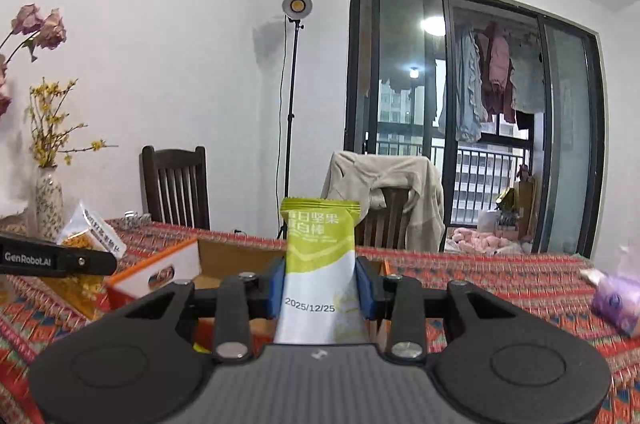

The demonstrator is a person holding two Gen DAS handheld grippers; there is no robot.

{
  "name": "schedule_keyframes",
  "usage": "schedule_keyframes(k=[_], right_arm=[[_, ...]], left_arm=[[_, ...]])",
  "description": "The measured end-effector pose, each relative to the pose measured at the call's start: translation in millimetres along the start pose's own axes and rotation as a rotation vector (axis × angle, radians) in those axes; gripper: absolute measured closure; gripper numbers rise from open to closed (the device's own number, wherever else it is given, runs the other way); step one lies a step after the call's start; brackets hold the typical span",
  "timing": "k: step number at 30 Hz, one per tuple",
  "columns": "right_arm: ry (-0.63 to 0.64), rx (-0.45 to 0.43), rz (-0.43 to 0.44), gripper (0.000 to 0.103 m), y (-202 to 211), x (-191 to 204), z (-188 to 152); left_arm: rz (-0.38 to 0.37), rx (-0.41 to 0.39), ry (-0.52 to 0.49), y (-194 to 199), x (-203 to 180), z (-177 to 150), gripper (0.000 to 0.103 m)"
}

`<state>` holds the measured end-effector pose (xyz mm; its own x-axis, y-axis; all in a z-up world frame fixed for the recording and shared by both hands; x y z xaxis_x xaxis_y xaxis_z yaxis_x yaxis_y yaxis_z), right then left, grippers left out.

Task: Organize snacks
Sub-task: 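Carry both packets over the box and open both tools to drop them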

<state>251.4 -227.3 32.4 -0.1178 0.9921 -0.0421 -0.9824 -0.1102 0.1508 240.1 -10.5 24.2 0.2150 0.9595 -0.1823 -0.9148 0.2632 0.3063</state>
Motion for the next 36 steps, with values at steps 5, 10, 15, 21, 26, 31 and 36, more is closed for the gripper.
schedule_keyframes(k=[5, 10, 15, 21, 26, 31, 36], right_arm=[[-0.015, 0.007, -0.003, 0.068, -39.3, 5.9, 17.3], [-0.026, 0.032, -0.015, 0.068, -85.6, 15.9, 19.3], [-0.061, 0.048, -0.03, 0.068, -120.0, 14.6, 10.6], [-0.008, 0.11, -0.022, 0.068, -138.3, 20.6, -18.6], [0.003, 0.141, -0.008, 0.067, -142.5, 25.5, -28.1], [-0.01, 0.153, -0.005, 0.057, -137.8, 22.5, -29.3], [-0.07, 0.137, 0.01, 0.0, -132.2, 12.5, -25.9]], left_arm=[[0.006, -0.039, -0.011, -25.7, -4.0, 27.3, 0.089], [0.058, -0.054, 0.0, -63.7, 9.2, 41.1, 0.089], [0.125, -0.049, 0.057, -98.1, 36.9, 39.5, 0.089], [0.159, 0.028, 0.064, -122.6, 58.5, 10.6, 0.089], [0.15, 0.037, 0.057, -122.8, 60.0, 0.5, 0.088], [0.139, 0.028, 0.071, -119.0, 62.4, -4.1, 0.063], [0.179, -0.059, 0.088, -103.7, 66.7, 4.3, 0.0]])
Point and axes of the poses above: each gripper's, at about its wrist camera, not at the fingertips, and y roughly against the way its jaws point, x to its left, z to its top, the point moved 10 cm from there along -y, roughly the way its jaws point, and after that the axes turned 8 degrees about -z, right-handed, at the moved point
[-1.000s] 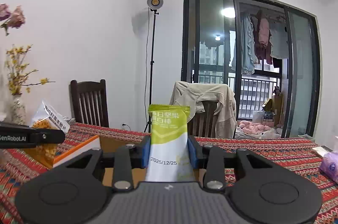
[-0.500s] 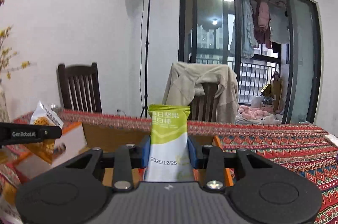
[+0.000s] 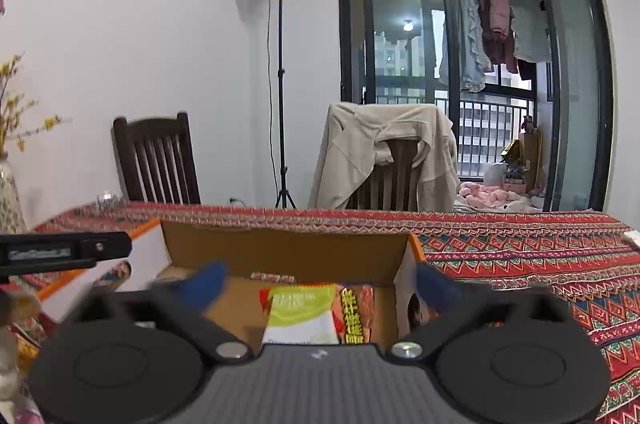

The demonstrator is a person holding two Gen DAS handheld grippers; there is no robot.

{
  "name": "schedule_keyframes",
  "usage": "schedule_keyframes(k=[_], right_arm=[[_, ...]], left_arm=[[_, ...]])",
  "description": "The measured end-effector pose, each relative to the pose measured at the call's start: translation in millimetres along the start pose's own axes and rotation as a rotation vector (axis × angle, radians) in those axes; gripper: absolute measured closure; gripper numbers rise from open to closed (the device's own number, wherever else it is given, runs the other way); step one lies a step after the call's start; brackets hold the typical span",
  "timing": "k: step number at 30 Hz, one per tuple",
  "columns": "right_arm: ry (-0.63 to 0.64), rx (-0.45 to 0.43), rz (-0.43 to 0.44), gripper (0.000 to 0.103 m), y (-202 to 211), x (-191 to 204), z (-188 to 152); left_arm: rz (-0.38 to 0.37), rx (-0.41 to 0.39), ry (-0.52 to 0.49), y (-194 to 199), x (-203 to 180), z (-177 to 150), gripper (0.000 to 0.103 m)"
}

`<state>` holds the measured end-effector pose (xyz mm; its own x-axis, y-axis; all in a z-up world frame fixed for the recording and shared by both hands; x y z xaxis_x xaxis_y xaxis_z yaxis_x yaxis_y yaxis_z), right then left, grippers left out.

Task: Organize snacks
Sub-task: 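Carry both packets over the box and open both tools to drop them, then return both tools to the pile and grasp a white packet with the right tool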

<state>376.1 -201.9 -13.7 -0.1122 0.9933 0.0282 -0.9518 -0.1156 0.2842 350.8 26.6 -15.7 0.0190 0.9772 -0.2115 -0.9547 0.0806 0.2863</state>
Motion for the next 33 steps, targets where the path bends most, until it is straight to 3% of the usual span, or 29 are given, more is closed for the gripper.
schedule_keyframes(k=[16, 24, 33], right_arm=[[-0.002, 0.006, -0.047, 0.0, 10.1, -9.8, 4.8], [-0.002, -0.052, -0.011, 0.0, 58.5, -9.2, 37.6], [0.048, -0.079, 0.02, 0.0, 112.7, -2.1, 30.4]], left_arm=[[0.008, -0.044, -0.018, 24.2, -14.4, 17.4, 0.0], [-0.006, -0.088, -0.048, 64.7, -30.0, 42.5, 0.0], [-0.011, -0.053, -0.049, 101.6, -21.0, 25.6, 0.0]])
Point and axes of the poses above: each gripper's, at about its wrist camera, not at the fingertips, and y roughly against the way its jaws point, x to its left, z to its top, the point moved 10 cm from there along -y, roughly the way its jaws point, and after that the axes turned 8 degrees about -z, right-handed, at the moved point
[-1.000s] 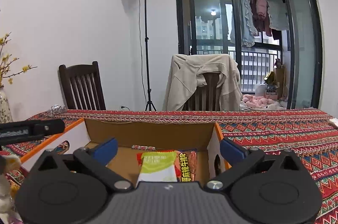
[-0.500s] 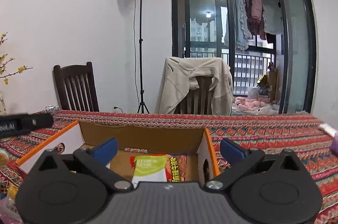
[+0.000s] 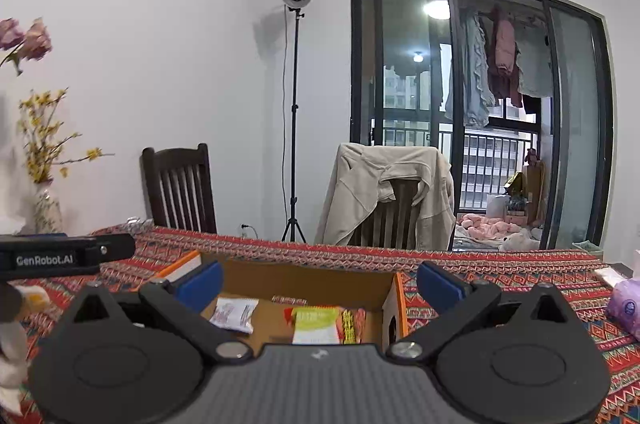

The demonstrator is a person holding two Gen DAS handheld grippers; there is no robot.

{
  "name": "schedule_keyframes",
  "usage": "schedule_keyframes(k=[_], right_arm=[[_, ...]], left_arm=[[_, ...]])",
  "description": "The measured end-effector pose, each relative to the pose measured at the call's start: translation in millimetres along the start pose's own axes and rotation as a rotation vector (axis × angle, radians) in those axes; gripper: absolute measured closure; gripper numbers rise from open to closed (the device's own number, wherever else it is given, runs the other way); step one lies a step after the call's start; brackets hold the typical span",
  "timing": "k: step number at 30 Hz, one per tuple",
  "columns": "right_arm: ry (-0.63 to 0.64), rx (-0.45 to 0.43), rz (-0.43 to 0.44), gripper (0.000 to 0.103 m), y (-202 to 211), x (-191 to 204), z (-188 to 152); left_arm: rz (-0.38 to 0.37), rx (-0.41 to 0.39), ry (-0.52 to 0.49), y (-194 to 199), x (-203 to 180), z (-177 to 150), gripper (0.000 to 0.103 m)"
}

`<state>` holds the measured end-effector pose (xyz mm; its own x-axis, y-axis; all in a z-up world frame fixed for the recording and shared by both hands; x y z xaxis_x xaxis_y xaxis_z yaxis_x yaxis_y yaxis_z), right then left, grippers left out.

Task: Organize snacks
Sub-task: 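Return both tools to the pile and grasp a white packet with the right tool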

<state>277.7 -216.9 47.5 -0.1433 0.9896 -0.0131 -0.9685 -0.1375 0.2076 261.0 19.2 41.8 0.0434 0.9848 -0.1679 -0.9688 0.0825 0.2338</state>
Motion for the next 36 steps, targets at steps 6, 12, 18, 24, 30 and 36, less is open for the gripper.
schedule_keyframes(k=[6, 12, 18, 24, 30, 36], right_arm=[[0.026, 0.037, 0.002, 0.0, 24.6, 4.5, -23.2], [0.03, 0.094, 0.006, 0.0, 46.6, 8.0, -53.3], [0.03, 0.161, 0.022, 0.0, 62.6, 14.8, -81.8], [0.028, 0.229, 0.047, 0.0, 75.0, 27.8, -109.3], [0.004, 0.325, 0.068, 0.0, 81.4, 49.7, -138.9], [0.006, 0.365, 0.085, 0.0, 85.5, 82.8, -157.6]], left_arm=[[0.009, 0.043, 0.005, 27.9, 13.4, -23.3, 0.0], [0.018, 0.095, 0.016, 50.6, 22.8, -47.3, 0.0], [0.025, 0.144, 0.027, 69.7, 31.6, -74.7, 0.0], [0.03, 0.17, 0.033, 89.2, 36.5, -93.7, 0.0], [0.032, 0.208, 0.036, 105.0, 40.6, -112.0, 0.0], [0.039, 0.222, 0.015, 118.8, 41.6, -124.5, 0.0]])
Point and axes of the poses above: each gripper's, at about its wrist camera, not at the fingertips, and y roughly against the way its jaws point, x to its left, z to its top, the point moved 10 cm from there along -y, roughly the way its jaws point, and after that the axes turned 8 degrees about -z, right-handed, at the moved point
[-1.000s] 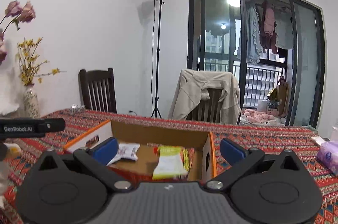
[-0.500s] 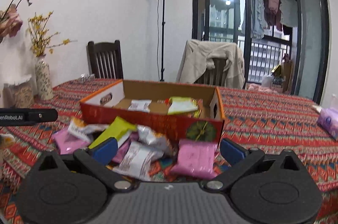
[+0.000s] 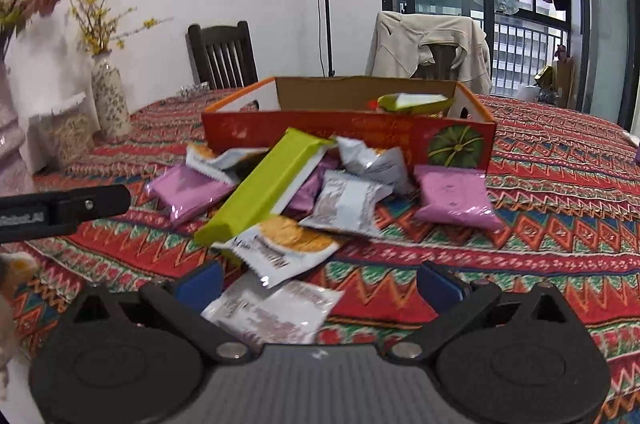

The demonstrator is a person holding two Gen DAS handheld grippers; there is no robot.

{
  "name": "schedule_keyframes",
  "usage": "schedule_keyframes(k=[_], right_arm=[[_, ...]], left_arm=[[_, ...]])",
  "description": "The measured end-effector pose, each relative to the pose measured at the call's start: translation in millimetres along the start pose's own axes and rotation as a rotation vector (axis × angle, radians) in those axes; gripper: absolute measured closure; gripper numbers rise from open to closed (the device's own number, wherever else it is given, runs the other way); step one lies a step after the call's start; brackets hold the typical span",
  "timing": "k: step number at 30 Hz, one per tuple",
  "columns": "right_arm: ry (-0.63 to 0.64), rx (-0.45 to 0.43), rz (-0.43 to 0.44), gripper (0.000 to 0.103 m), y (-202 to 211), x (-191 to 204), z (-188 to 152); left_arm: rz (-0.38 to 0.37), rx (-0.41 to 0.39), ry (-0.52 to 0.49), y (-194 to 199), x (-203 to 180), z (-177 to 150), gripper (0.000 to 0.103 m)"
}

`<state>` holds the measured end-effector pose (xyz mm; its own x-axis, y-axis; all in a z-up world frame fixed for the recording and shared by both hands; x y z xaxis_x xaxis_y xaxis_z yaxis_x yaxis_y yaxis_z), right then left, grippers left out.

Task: Organize snacks
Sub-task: 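Return both tools to the pile and grasp a white packet with the right tool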

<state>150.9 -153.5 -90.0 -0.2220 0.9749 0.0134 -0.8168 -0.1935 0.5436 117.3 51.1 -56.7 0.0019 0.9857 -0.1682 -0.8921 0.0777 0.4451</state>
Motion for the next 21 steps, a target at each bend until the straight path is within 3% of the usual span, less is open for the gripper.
schedule_keyframes(k=[3, 6, 9, 10, 13, 21], right_arm=[[0.015, 0.027, -0.012, 0.001, -7.4, 10.3, -7.8], [0.037, 0.06, -0.017, 0.012, -13.3, 18.0, -17.0], [0.05, 0.033, -0.027, 0.017, -12.1, 20.4, -19.2], [0.049, 0.025, -0.015, 0.029, -10.7, 20.9, -19.2], [0.061, -0.003, 0.01, 0.04, -5.2, 23.8, -19.4], [0.046, -0.048, 0.034, 0.052, 6.7, 10.1, -18.1]], left_arm=[[-0.002, 0.008, -0.001, 4.6, 1.9, -5.2, 0.0], [-0.004, 0.007, 0.001, 8.4, 4.2, -9.5, 0.0], [-0.007, 0.005, -0.002, 10.4, 5.2, -11.0, 0.0], [-0.007, 0.005, -0.001, 10.5, 5.3, -11.6, 0.0], [-0.008, 0.008, 0.005, 10.4, 6.2, -12.7, 0.0], [-0.003, 0.012, 0.013, 10.2, 9.2, -12.8, 0.0]])
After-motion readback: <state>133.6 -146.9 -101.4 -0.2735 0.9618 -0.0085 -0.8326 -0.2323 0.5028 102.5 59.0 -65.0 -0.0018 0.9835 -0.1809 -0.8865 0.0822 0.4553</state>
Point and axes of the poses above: each gripper's, at about its wrist camera, not at the fingertips, and y roughly against the way its jaws point, x to its left, z to its top, the point moved 10 cm from there along -y, roughly the way its jaws point, and after that the axes turned 8 degrees about -z, right-handed, at the moved point
